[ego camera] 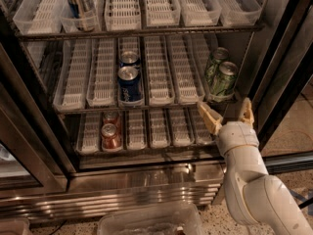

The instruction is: Pick green can from middle shelf of fridge

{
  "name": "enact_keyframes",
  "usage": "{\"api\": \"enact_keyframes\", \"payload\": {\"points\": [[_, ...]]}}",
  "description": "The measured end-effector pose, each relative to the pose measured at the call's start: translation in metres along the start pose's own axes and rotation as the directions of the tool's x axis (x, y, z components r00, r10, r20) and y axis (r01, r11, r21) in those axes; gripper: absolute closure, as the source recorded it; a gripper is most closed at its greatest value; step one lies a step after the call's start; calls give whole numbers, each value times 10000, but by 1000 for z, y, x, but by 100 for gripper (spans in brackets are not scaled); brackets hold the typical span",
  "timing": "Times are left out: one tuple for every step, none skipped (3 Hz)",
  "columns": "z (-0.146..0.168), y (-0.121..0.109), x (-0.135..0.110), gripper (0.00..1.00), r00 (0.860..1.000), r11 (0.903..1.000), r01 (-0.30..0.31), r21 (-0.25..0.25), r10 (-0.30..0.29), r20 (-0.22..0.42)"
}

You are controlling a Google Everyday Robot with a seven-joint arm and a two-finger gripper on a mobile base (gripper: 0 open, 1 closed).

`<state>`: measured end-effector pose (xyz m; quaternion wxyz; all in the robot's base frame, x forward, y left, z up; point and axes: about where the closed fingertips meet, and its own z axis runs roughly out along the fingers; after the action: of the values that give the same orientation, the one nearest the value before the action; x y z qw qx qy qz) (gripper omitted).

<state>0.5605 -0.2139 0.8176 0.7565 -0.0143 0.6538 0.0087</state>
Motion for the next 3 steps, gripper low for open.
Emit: {"api": "enact_keyframes", "payload": {"points": [[0, 0, 0, 43, 10000, 10000, 0, 0, 0, 0], [0, 0, 0, 60, 10000, 10000, 0, 0, 0, 0], [0, 0, 0, 47, 10000, 10000, 0, 0, 0, 0]]}}
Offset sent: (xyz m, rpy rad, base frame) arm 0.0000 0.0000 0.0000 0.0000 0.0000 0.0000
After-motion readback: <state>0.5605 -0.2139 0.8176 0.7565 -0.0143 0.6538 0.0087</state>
